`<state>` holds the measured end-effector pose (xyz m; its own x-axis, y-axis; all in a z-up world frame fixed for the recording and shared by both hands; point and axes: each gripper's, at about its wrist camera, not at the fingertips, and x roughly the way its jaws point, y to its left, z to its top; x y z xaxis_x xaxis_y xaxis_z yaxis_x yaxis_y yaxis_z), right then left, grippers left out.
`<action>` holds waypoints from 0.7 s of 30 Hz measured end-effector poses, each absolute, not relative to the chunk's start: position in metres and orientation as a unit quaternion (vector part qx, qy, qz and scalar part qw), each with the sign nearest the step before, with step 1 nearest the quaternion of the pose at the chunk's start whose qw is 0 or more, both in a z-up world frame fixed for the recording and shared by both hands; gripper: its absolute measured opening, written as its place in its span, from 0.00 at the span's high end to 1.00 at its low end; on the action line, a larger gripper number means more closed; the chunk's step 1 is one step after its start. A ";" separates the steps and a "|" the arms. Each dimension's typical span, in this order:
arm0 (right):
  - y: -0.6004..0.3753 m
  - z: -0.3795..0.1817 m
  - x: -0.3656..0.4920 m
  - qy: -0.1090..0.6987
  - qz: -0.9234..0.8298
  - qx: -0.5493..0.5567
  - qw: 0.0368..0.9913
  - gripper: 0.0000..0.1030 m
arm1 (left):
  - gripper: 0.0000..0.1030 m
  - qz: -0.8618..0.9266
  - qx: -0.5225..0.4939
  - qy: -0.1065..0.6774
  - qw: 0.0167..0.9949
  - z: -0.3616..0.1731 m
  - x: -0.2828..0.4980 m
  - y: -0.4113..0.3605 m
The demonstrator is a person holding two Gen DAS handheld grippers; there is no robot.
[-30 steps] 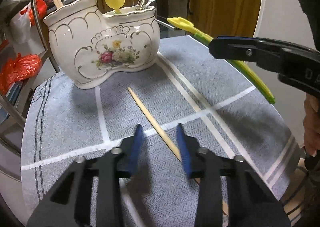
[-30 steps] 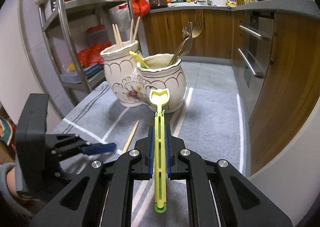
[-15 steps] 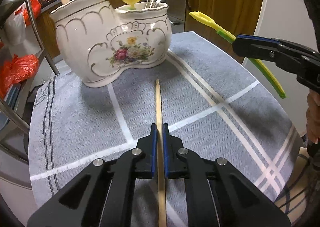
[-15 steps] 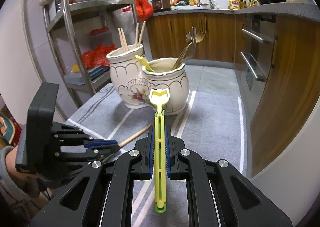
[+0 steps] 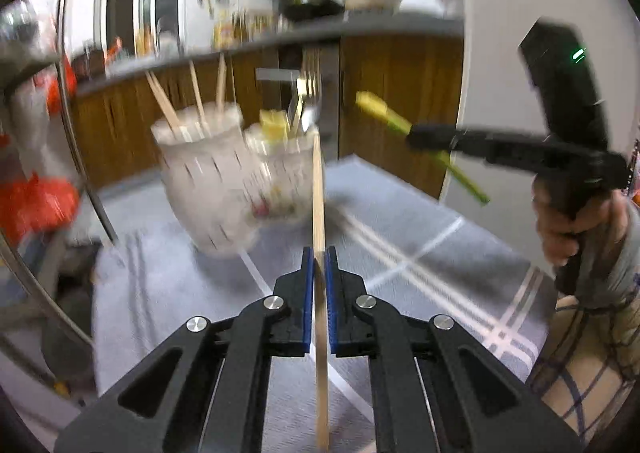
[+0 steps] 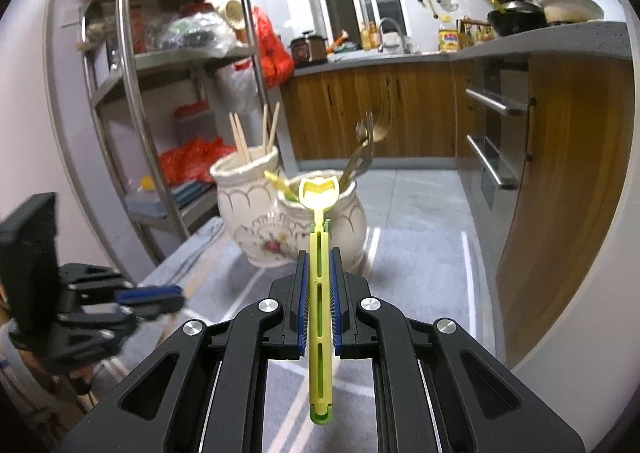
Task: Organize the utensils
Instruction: 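Carry the chopstick into the large pot while the right tool carries the yellow utensil to the small pot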
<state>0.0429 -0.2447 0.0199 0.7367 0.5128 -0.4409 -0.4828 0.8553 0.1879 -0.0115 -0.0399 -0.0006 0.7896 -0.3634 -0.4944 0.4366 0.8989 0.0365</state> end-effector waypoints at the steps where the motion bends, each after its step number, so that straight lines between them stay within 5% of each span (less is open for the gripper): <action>1: -0.244 0.021 0.042 0.239 0.268 0.033 0.933 0.90 | 0.95 -0.214 0.072 0.225 0.948 0.006 -0.015 -0.037; 8: -0.236 0.028 0.039 0.200 0.259 0.035 0.944 0.90 | 0.98 -0.206 0.025 0.157 0.966 0.033 -0.006 -0.015; 21: -0.225 0.019 0.047 0.222 0.269 0.024 0.937 0.90 | 1.00 -0.215 0.034 0.223 0.950 0.012 0.015 -0.016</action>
